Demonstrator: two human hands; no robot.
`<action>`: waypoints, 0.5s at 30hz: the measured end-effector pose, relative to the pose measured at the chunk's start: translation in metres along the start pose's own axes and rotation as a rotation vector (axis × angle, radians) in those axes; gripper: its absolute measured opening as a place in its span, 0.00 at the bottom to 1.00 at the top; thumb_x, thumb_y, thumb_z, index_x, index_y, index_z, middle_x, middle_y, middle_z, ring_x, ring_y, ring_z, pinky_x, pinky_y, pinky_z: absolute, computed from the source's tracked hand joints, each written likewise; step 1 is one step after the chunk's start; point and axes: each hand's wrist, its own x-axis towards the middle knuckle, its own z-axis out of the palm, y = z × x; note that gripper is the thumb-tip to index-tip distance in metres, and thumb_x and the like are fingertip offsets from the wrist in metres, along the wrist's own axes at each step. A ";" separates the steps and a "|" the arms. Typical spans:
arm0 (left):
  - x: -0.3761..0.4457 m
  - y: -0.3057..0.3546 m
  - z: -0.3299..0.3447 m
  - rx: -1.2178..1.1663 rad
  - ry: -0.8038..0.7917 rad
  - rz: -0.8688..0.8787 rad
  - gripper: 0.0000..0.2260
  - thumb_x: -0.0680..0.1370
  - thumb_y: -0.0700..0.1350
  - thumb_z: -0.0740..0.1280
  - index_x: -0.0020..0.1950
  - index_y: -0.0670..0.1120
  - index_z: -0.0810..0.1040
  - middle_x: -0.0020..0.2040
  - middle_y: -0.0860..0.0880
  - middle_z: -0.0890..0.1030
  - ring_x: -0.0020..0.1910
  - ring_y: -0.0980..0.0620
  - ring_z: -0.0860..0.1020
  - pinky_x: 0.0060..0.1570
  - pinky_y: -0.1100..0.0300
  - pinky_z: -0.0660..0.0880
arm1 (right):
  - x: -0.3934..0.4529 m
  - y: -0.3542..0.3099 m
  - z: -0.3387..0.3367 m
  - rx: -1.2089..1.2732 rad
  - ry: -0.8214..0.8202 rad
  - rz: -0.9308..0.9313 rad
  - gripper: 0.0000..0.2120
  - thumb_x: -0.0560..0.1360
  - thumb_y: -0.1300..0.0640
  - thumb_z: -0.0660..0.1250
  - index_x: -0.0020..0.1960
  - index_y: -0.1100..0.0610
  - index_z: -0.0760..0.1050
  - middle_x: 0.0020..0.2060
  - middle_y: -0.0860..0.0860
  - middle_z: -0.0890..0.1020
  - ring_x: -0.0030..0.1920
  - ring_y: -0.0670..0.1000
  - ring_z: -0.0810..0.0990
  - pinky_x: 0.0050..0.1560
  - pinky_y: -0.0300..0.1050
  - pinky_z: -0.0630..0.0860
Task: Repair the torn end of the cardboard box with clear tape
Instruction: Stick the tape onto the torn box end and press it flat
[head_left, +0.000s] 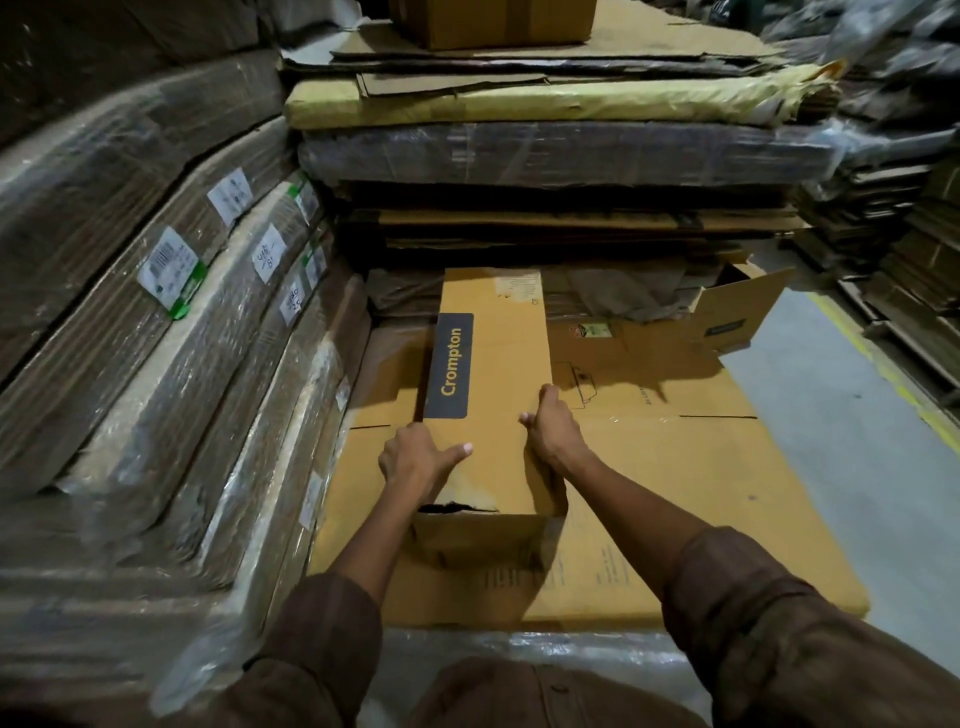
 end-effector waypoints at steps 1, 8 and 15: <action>0.000 0.000 0.000 0.002 -0.005 0.000 0.27 0.73 0.69 0.69 0.47 0.44 0.72 0.46 0.45 0.76 0.44 0.45 0.74 0.40 0.54 0.67 | 0.000 0.001 -0.001 0.052 -0.017 -0.009 0.21 0.84 0.57 0.61 0.74 0.58 0.59 0.66 0.61 0.75 0.61 0.58 0.77 0.63 0.57 0.74; 0.002 0.011 0.005 -0.009 -0.009 -0.054 0.34 0.73 0.65 0.72 0.64 0.40 0.72 0.61 0.40 0.79 0.58 0.39 0.78 0.46 0.50 0.72 | -0.016 0.057 -0.014 0.417 0.049 0.144 0.22 0.86 0.47 0.52 0.77 0.54 0.59 0.67 0.59 0.76 0.56 0.58 0.79 0.59 0.59 0.78; -0.007 0.059 0.021 0.118 0.088 0.138 0.36 0.76 0.52 0.74 0.78 0.46 0.60 0.77 0.38 0.61 0.77 0.36 0.58 0.72 0.37 0.64 | -0.041 0.153 -0.009 0.054 -0.097 0.395 0.13 0.83 0.55 0.64 0.64 0.59 0.78 0.58 0.60 0.81 0.52 0.57 0.80 0.49 0.51 0.81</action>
